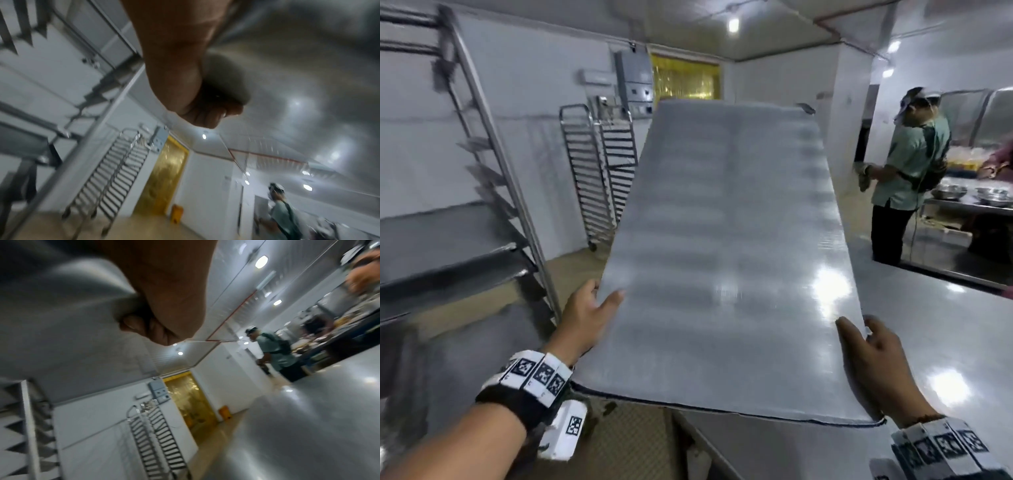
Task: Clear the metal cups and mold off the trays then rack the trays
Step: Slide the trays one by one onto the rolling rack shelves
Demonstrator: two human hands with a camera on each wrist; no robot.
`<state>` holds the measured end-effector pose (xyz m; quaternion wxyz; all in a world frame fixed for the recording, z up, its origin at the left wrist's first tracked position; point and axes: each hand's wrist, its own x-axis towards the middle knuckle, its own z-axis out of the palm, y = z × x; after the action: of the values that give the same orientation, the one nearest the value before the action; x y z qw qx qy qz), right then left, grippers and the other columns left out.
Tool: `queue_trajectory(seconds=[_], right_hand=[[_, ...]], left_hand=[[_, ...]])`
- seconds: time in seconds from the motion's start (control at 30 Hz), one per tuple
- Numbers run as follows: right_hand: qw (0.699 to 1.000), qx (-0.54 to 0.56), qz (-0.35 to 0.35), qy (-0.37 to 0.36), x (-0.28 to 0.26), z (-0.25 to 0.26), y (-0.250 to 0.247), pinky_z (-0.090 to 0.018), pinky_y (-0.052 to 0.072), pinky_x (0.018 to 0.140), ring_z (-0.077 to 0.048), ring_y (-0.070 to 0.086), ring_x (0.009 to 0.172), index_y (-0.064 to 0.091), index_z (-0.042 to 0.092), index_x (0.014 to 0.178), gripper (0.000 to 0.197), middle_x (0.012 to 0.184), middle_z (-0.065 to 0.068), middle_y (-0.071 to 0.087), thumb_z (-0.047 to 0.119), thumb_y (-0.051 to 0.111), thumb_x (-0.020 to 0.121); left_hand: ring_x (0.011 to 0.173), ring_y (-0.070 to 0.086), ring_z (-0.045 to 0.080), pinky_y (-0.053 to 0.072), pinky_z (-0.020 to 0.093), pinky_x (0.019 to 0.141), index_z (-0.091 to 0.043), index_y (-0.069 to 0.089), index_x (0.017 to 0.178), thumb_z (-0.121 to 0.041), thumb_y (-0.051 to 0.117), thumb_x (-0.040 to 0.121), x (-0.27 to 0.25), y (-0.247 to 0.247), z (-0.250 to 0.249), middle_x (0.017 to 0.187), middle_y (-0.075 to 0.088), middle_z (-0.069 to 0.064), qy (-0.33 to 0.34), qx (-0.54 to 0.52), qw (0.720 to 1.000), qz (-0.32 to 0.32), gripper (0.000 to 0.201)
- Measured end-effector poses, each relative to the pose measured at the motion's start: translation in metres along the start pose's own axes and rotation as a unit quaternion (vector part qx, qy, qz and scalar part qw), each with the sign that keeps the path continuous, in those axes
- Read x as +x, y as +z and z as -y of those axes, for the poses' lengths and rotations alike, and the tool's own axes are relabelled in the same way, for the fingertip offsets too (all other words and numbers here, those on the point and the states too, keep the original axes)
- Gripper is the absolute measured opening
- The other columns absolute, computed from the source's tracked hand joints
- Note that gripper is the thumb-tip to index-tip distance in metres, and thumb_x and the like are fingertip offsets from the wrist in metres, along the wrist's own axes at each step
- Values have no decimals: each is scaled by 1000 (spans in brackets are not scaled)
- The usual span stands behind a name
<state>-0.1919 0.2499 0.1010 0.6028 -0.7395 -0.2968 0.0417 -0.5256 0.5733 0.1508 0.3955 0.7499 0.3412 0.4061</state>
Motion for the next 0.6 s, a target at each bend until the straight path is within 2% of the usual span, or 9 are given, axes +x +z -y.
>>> queue_trajectory(seconds=[0.1, 0.17, 0.23, 0.3, 0.37, 0.4, 0.47, 0.53, 0.6], right_hand=[[998, 27, 38, -44, 35, 13, 32, -44, 56, 76, -34, 69, 89, 61, 12, 108, 70, 94, -13, 71, 76, 53, 81], [994, 50, 70, -74, 57, 19, 52, -37, 52, 66, -40, 66, 91, 56, 9, 105, 76, 93, -23, 67, 80, 52, 79], [988, 66, 105, -97, 68, 35, 68, -39, 53, 71, -35, 67, 83, 56, 10, 112, 83, 91, -17, 69, 84, 54, 76], [980, 89, 136, -111, 77, 49, 86, -38, 54, 73, -21, 66, 80, 60, 14, 113, 77, 88, -3, 72, 82, 59, 77], [966, 94, 197, -140, 79, 67, 102, -38, 55, 64, -22, 66, 72, 65, 18, 107, 63, 82, -9, 73, 75, 63, 79], [954, 98, 238, -156, 79, 74, 109, -39, 55, 63, -26, 65, 69, 66, 18, 106, 59, 83, -16, 72, 71, 67, 80], [935, 118, 301, -145, 68, 90, 118, -31, 48, 58, -16, 54, 59, 69, 15, 93, 44, 69, -16, 70, 57, 75, 82], [916, 131, 351, -144, 50, 99, 126, -17, 36, 47, -5, 43, 46, 66, 12, 74, 28, 50, 5, 56, 35, 77, 87], [898, 129, 403, -121, 33, 93, 137, -21, 49, 48, -7, 59, 48, 72, 10, 80, 22, 63, 5, 69, 30, 79, 84]], left_hand=[[93, 73, 21, 57, 53, 87, -30, 65, 100, -73, 73, 69, 2, -45, -16, 98, 77, 0, 14, 4, 998, -65, 54], [91, 72, 21, 55, 49, 84, -26, 62, 98, -69, 71, 71, -9, -68, -27, 97, 75, 1, 37, 29, 994, -102, 52], [86, 71, 22, 54, 46, 78, -20, 59, 96, -69, 69, 71, -25, -88, -36, 94, 75, 2, 32, 59, 989, -135, 55], [80, 71, 9, 55, 32, 71, -20, 60, 97, -63, 76, 76, -46, -104, -39, 90, 76, -9, 15, 66, 983, -169, 50], [74, 68, 1, 49, 15, 63, -16, 62, 99, -40, 78, 85, -72, -116, -44, 82, 74, -19, -7, 71, 975, -209, 32], [76, 68, 4, 49, 12, 63, -13, 63, 100, -32, 77, 87, -87, -121, -44, 83, 75, -16, -24, 72, 972, -223, 27], [87, 73, 16, 57, 24, 74, -12, 66, 106, -38, 80, 83, -120, -127, -43, 96, 77, -4, -63, 49, 968, -239, 38], [93, 76, 24, 61, 40, 82, -12, 68, 108, -49, 83, 75, -160, -132, -37, 102, 78, 3, -103, 36, 962, -249, 52], [94, 76, 22, 60, 42, 85, -14, 69, 112, -54, 84, 72, -203, -135, -30, 104, 78, 1, -152, 51, 953, -256, 59]])
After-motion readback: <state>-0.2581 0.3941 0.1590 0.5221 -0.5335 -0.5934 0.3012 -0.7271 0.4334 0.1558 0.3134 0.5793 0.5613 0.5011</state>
